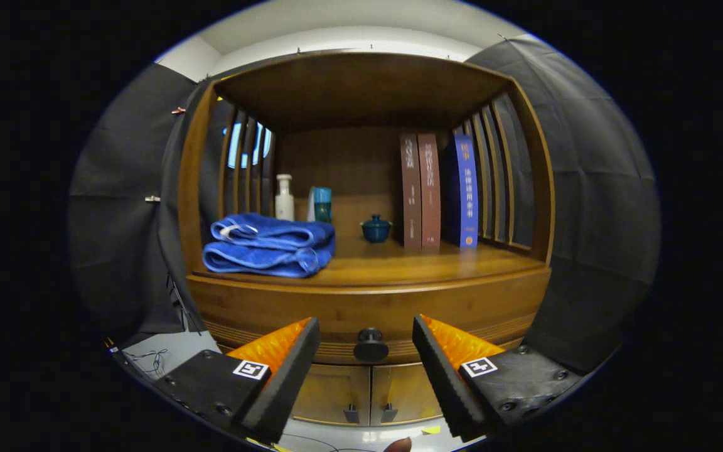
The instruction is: Pull open the drawer, take out the items inside it, and place them on the countertop above the cabinet.
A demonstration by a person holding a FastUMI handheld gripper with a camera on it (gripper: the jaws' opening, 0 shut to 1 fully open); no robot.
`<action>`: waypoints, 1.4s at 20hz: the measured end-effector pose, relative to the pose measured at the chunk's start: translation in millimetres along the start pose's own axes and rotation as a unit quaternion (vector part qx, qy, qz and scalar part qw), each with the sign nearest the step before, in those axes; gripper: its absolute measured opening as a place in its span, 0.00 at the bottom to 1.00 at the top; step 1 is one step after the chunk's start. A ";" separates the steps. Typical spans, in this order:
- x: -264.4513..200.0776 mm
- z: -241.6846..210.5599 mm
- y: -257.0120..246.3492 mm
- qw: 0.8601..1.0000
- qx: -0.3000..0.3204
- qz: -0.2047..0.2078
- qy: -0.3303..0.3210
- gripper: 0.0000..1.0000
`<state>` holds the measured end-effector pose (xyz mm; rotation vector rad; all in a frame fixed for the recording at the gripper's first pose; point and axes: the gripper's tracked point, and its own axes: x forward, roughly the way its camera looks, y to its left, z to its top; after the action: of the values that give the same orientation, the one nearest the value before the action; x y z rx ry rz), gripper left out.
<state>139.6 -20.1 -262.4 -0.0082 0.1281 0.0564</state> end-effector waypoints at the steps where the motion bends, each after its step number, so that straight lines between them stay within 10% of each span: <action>1: 8.1 -7.1 -2.6 1.000 0.000 -0.001 0.004 0.94; 7: 46.5 -49.1 -0.4 0.999 0.006 0.006 0.034 0.53; 15: 43.8 -51.0 -2.5 0.999 0.004 0.027 0.019 0.23; 28: -86.1 -63.5 -10.8 0.997 0.037 0.018 0.062 0.23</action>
<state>46.8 -36.4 -314.3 0.0649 0.2538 0.0877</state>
